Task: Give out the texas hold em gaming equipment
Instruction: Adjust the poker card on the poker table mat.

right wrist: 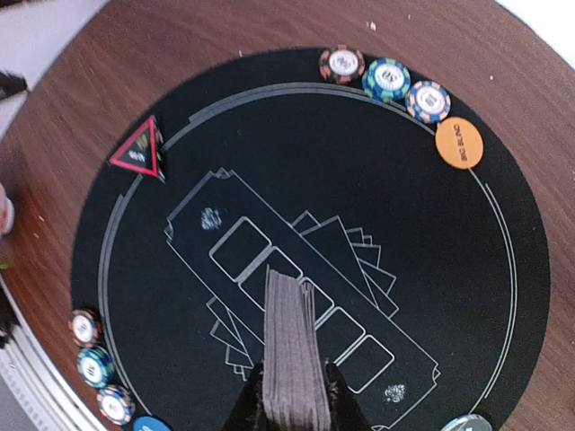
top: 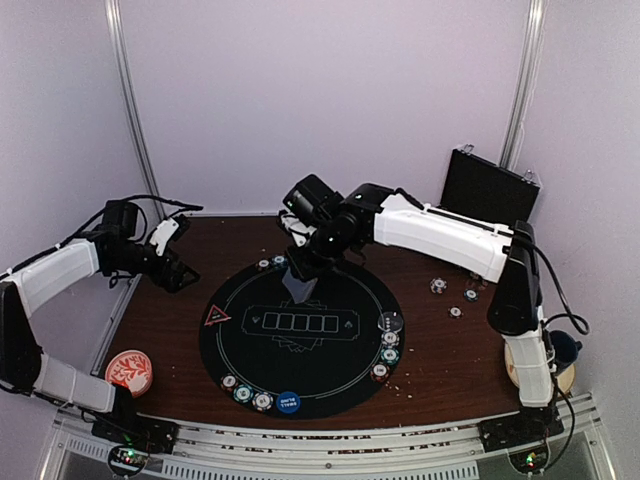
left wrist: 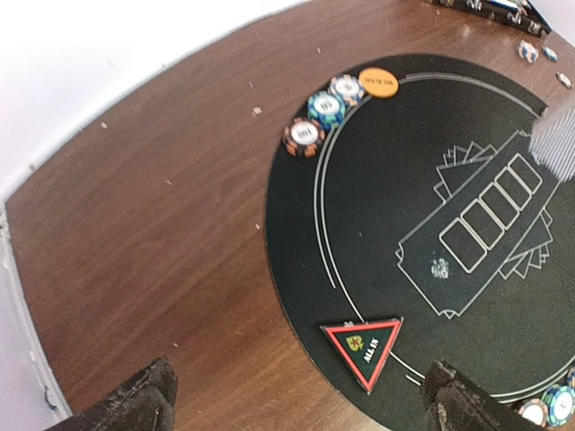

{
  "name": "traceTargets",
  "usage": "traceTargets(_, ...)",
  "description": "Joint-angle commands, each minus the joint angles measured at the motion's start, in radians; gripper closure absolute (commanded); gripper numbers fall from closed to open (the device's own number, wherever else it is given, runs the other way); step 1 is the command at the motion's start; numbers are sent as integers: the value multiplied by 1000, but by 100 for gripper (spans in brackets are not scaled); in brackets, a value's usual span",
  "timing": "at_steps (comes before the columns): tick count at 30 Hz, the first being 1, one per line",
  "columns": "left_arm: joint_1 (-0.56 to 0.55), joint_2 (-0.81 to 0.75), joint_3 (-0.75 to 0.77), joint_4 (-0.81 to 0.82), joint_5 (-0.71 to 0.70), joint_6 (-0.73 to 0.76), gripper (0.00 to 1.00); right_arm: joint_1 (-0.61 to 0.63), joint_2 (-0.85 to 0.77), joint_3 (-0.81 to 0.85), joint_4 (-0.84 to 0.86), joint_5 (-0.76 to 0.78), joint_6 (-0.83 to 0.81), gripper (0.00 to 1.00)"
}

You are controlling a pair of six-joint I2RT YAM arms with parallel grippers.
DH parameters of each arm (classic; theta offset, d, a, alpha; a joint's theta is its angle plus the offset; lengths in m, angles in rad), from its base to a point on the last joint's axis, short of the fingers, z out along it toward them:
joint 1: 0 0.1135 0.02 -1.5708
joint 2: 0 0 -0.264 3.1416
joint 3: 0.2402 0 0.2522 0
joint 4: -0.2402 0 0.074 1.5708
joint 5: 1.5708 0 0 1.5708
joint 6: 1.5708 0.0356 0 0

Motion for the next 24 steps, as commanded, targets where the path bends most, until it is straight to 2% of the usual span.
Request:
traceTargets(1, 5, -40, -35, 97, -28, -48, 2, 36, 82, -8, -141, 149, -79, 100)
traceTargets(9, 5, -11, -56, 128, -51, -63, 2, 62, 141, -62, -88, 165, -77, 100)
traceTargets(14, 5, -5, -63, 142, -62, -70, 2, 75, 133, -147, -16, 166, -52, 100)
traceTargets(21, 4, -5, -66, 149, -64, -74, 2, 80, 111, -165, 7, 147, -29, 100)
traceTargets(24, 4, -6, -66, 153, -66, -74, 2, 79, 97, -168, 16, 133, -28, 93)
